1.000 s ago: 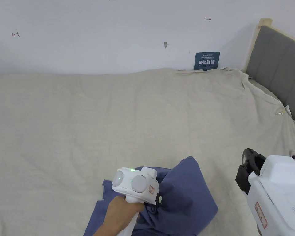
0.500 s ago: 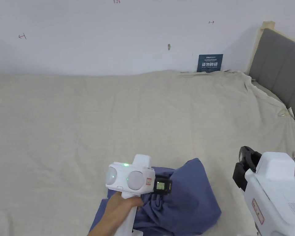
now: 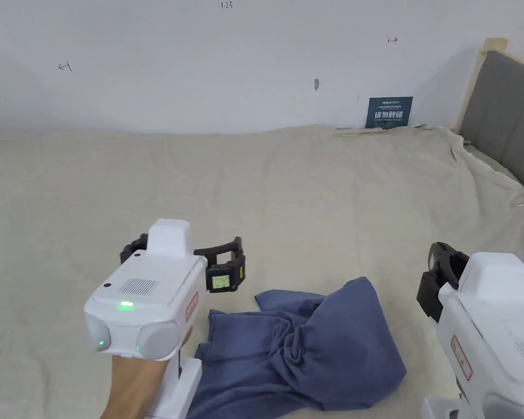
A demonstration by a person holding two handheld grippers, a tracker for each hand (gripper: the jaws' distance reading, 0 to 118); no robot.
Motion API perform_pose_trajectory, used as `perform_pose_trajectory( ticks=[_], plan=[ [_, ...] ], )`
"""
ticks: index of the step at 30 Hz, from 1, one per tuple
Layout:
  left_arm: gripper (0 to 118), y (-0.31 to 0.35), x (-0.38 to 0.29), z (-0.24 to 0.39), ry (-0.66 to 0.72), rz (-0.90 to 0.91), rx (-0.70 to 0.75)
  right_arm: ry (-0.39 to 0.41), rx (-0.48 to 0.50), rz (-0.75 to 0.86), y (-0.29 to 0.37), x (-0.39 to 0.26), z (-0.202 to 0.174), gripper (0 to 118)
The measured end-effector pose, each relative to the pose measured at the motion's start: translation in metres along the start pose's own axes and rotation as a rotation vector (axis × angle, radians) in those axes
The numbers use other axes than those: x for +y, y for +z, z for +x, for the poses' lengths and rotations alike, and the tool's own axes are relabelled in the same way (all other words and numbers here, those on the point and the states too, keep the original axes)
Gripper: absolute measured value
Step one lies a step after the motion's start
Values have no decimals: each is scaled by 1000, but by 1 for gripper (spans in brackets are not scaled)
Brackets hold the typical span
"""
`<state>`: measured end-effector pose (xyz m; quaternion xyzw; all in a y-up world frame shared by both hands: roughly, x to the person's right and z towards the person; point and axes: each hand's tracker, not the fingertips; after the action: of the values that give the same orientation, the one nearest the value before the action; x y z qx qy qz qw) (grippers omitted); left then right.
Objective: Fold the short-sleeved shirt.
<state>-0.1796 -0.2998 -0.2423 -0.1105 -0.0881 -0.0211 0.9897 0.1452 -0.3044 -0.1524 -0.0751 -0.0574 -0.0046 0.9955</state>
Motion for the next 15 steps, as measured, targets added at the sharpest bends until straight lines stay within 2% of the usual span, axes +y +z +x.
perform_pose_trajectory(
  ticks=[3, 5, 7, 8, 9, 12, 13, 15],
  plan=[
    [114, 8, -8, -9, -29, 42, 49, 4, 5, 4, 2, -1, -2, 0],
    [109, 14, -13, -15, -17, 51, 68, 5, 5, 7, 2, -2, -2, 0],
    [87, 17, -18, -20, -6, 75, 79, 5, 5, 13, 3, -3, -2, 0],
    [73, 19, -22, -22, -2, 94, 79, 6, 4, 13, 3, -3, -2, 0],
    [50, 20, -24, -23, -5, 94, 80, 8, 4, 13, 3, -2, -2, 0],
    [10, 18, -29, -25, -14, 85, 76, 6, 8, 13, 4, -1, -3, 0],
    [3, 17, -31, -25, -12, 79, 76, 7, 8, 13, 5, -1, -3, 0],
    [0, 17, -34, -24, -9, 78, 81, 7, 8, 14, 5, -1, -4, 0]
  ],
)
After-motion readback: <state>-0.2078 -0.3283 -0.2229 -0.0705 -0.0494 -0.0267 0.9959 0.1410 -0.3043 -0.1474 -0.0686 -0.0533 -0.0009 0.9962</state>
